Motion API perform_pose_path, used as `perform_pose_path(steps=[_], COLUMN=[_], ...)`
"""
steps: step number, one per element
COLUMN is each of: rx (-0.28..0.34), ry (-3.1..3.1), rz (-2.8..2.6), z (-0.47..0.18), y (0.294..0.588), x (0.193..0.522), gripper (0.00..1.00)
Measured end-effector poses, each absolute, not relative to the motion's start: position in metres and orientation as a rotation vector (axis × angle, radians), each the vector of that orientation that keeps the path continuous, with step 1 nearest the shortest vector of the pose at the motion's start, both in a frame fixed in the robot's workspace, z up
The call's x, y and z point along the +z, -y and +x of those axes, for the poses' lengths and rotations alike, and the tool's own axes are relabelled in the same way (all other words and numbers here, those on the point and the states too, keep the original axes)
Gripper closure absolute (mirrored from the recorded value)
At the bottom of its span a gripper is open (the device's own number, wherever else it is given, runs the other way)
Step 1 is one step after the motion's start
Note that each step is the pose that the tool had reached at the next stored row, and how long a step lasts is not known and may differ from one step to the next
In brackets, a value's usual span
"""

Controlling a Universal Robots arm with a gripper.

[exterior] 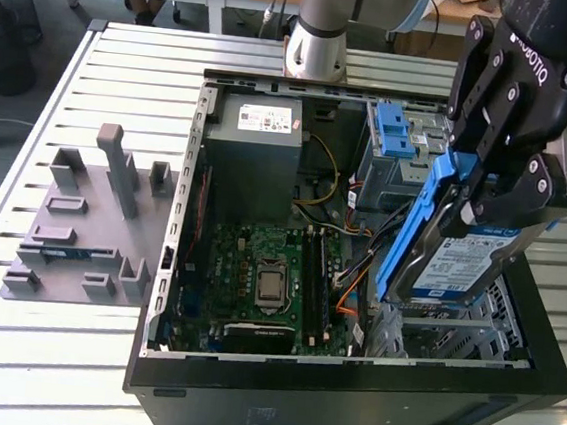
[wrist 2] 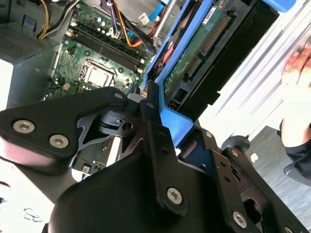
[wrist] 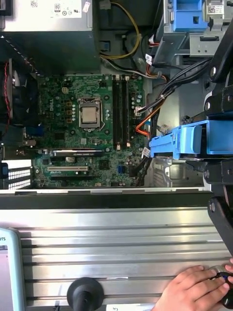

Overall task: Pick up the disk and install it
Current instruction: 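Insert the disk into the insertion slot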

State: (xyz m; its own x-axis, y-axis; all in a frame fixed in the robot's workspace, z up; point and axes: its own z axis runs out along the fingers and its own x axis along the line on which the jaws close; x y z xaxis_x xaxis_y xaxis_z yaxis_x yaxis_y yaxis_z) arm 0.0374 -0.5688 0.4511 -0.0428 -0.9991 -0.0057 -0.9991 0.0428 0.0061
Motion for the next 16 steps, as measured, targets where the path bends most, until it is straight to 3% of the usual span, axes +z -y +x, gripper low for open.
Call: perform_pose_path(steps=[16], rx=[-0.013], ry=[2.268], rz=[2.173], z=[0.051], y=[0.569], x=[0.448], gripper=[0.64])
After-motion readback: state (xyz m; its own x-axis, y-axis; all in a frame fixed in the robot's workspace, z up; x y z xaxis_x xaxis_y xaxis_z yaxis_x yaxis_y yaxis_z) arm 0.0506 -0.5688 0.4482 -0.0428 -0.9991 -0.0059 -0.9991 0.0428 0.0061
